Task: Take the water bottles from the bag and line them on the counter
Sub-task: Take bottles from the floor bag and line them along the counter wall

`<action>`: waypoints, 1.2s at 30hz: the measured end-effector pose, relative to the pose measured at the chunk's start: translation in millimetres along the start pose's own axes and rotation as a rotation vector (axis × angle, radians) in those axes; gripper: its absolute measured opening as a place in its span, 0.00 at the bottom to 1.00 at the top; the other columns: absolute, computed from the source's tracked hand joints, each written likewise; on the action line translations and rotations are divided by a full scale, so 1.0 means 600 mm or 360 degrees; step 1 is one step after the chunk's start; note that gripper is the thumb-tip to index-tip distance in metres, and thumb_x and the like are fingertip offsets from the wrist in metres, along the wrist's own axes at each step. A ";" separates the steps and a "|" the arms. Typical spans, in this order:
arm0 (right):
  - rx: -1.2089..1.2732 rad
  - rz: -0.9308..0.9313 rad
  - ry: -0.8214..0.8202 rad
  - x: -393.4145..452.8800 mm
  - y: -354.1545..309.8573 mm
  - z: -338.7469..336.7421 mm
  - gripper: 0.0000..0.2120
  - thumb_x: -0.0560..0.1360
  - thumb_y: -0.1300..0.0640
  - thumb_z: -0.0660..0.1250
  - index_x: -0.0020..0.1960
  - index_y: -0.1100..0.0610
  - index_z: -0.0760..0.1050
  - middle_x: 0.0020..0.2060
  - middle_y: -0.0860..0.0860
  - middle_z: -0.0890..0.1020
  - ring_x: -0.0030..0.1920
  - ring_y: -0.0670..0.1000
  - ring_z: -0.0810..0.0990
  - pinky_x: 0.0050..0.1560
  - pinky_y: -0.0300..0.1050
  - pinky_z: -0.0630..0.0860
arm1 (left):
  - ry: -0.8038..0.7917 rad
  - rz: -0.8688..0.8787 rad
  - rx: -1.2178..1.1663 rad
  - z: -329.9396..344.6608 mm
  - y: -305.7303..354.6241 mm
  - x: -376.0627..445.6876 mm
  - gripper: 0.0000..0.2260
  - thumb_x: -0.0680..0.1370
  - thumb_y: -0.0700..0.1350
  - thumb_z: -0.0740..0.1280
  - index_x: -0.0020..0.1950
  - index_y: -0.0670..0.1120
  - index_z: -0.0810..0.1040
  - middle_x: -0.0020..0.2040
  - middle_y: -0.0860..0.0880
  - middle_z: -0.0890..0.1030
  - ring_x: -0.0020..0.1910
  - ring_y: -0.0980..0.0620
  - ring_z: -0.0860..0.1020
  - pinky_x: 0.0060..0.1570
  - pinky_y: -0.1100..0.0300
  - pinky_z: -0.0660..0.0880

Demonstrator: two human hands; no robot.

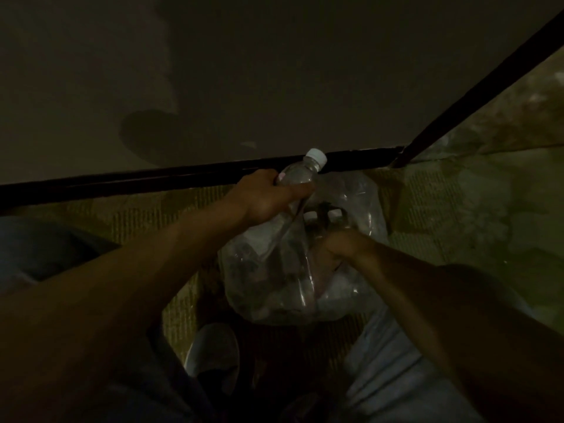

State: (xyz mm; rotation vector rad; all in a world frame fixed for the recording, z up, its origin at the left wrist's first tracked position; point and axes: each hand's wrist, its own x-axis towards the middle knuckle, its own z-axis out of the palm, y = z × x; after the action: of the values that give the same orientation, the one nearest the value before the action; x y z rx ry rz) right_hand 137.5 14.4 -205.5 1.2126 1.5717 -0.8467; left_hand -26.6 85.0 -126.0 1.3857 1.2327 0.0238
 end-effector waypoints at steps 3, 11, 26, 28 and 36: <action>0.0458 0.0091 -0.0217 -0.014 0.003 -0.007 0.50 0.59 0.38 0.79 0.76 0.47 0.61 0.74 0.50 0.65 0.72 0.59 0.65 0.70 0.57 0.66 | 0.0001 -0.0020 -0.0036 0.003 0.004 0.002 0.41 0.57 0.77 0.68 0.61 0.53 0.80 0.53 0.51 0.84 0.51 0.47 0.83 0.55 0.47 0.79; 0.0817 -0.0036 0.0233 -0.036 0.035 -0.001 0.19 0.79 0.48 0.62 0.66 0.57 0.72 0.61 0.54 0.77 0.60 0.56 0.76 0.58 0.47 0.74 | -0.0017 -0.0066 -0.0012 0.016 0.023 0.012 0.38 0.64 0.73 0.68 0.67 0.52 0.75 0.57 0.50 0.82 0.54 0.47 0.81 0.58 0.46 0.78; 0.1686 -0.0261 0.0606 -0.060 0.066 0.014 0.27 0.68 0.61 0.76 0.64 0.56 0.72 0.53 0.48 0.80 0.50 0.47 0.80 0.46 0.38 0.80 | 0.0130 -0.0230 -0.0155 0.026 0.036 0.010 0.41 0.61 0.73 0.69 0.65 0.46 0.76 0.57 0.47 0.82 0.53 0.45 0.82 0.57 0.46 0.78; 0.1688 -0.0301 0.0759 -0.065 0.066 0.016 0.34 0.68 0.60 0.76 0.70 0.55 0.66 0.58 0.51 0.79 0.56 0.49 0.79 0.54 0.46 0.80 | 0.0171 -0.0190 -0.0235 0.024 0.036 0.011 0.35 0.64 0.71 0.68 0.59 0.47 0.79 0.54 0.47 0.83 0.51 0.45 0.82 0.57 0.46 0.78; 0.2114 -0.0378 0.1118 -0.118 0.069 -0.005 0.33 0.64 0.48 0.77 0.64 0.56 0.70 0.57 0.50 0.81 0.57 0.48 0.81 0.60 0.52 0.78 | 0.0269 -0.0078 -0.0831 0.005 0.061 -0.003 0.19 0.72 0.61 0.72 0.54 0.49 0.82 0.49 0.47 0.86 0.48 0.49 0.84 0.53 0.50 0.79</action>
State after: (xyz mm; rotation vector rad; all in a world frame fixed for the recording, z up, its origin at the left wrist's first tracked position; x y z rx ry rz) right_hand 181.3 6.4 -136.7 2.4698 1.6630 -1.9139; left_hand -2.7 92.0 -99.2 0.9104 1.2839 0.4078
